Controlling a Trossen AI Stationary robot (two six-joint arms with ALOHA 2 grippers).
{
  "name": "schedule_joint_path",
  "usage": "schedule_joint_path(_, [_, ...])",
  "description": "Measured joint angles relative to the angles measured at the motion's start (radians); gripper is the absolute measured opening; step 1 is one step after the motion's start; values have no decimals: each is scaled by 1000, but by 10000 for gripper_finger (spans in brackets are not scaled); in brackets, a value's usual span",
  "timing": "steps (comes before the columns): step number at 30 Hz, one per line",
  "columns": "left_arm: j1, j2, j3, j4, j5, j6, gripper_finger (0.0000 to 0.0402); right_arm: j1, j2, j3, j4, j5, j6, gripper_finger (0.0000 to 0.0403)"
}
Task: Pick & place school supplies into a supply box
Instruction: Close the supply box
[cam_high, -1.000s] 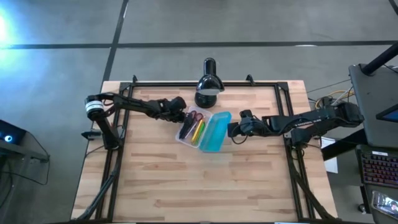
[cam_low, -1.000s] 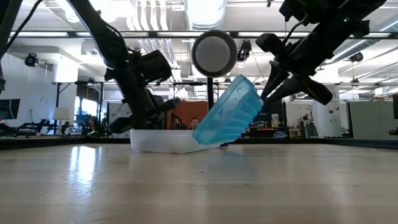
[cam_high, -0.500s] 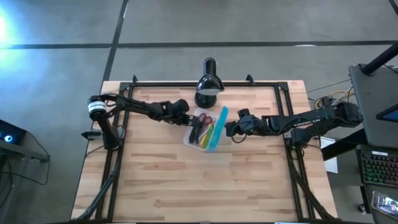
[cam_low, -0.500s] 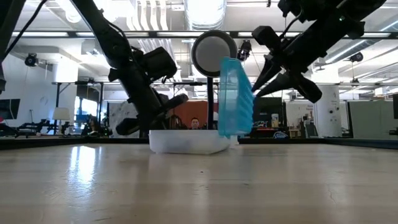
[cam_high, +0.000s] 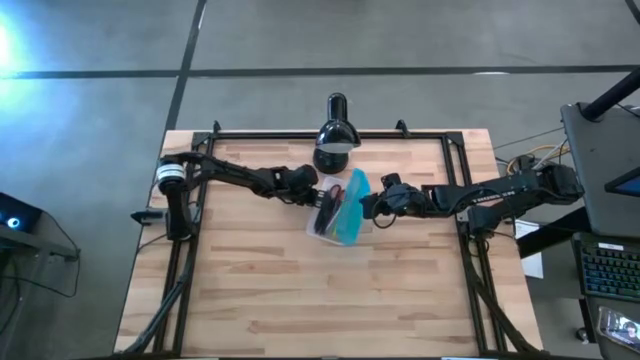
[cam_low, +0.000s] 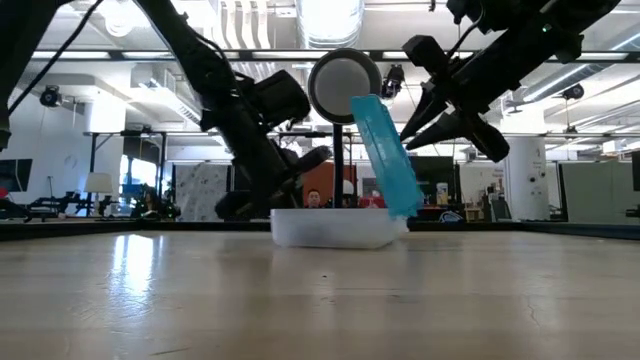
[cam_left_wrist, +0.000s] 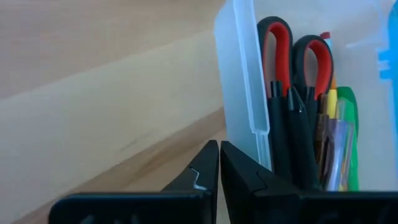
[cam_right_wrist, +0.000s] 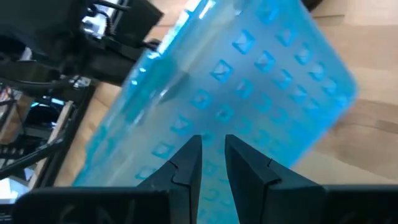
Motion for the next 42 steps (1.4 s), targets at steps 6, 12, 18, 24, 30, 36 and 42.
schedule_joint_path(6, [-21, 56, 87, -3, 20, 12, 1, 0, 0, -1, -52, -5, -5, 63])
schedule_joint_path(12, [-26, 70, 137, 1, 49, 49, 1, 0, 0, -1, -94, -7, -10, 63])
schedule_joint_path(18, [-25, 67, 143, -44, 48, 92, 1, 0, 29, -1, -92, -13, -9, 63])
schedule_joint_path(24, [-25, 64, 131, -176, 23, 126, 0, 0, 63, -1, -83, -41, -4, 63])
schedule_joint_path(30, [-28, 60, 124, -179, 19, 139, 0, -3, 72, -1, -77, -54, 9, 63])
schedule_joint_path(36, [-29, 47, 133, -196, 8, 199, 0, -6, 61, -1, -3, -74, 9, 63])
schedule_joint_path(42, [-21, -29, 130, -167, -74, 248, 0, -9, 115, -1, 20, -114, -14, 63])
